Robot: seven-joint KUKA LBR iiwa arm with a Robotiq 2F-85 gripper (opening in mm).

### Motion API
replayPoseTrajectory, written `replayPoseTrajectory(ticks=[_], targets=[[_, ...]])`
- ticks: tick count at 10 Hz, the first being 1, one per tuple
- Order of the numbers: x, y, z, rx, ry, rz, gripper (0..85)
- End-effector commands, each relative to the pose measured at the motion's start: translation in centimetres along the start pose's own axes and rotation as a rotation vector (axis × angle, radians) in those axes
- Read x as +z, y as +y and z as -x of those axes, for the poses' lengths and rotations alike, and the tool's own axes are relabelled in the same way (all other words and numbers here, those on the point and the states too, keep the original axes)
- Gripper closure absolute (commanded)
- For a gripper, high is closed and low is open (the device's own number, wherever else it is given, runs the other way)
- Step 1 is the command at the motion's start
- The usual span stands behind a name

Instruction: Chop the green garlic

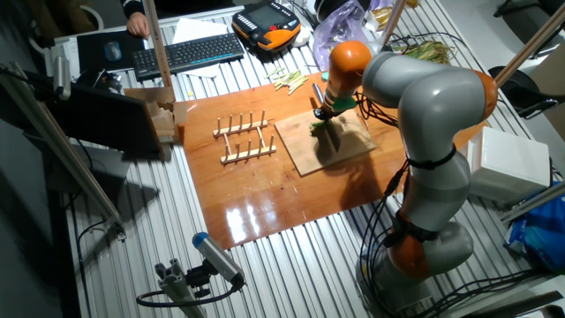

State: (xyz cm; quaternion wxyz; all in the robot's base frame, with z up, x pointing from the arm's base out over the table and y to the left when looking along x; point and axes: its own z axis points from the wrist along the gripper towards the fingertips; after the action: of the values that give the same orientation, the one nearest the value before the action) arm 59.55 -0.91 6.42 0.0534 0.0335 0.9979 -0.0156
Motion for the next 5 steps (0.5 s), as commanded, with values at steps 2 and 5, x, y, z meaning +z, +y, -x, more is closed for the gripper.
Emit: replayPoseTrajectory(ticks=[2,5], targets=[[0.6,0.2,0.4,0.003,-0.016,0.001,85.0],[-0.6,0.9,2.1,0.003,0.000,-0.012,85.0]])
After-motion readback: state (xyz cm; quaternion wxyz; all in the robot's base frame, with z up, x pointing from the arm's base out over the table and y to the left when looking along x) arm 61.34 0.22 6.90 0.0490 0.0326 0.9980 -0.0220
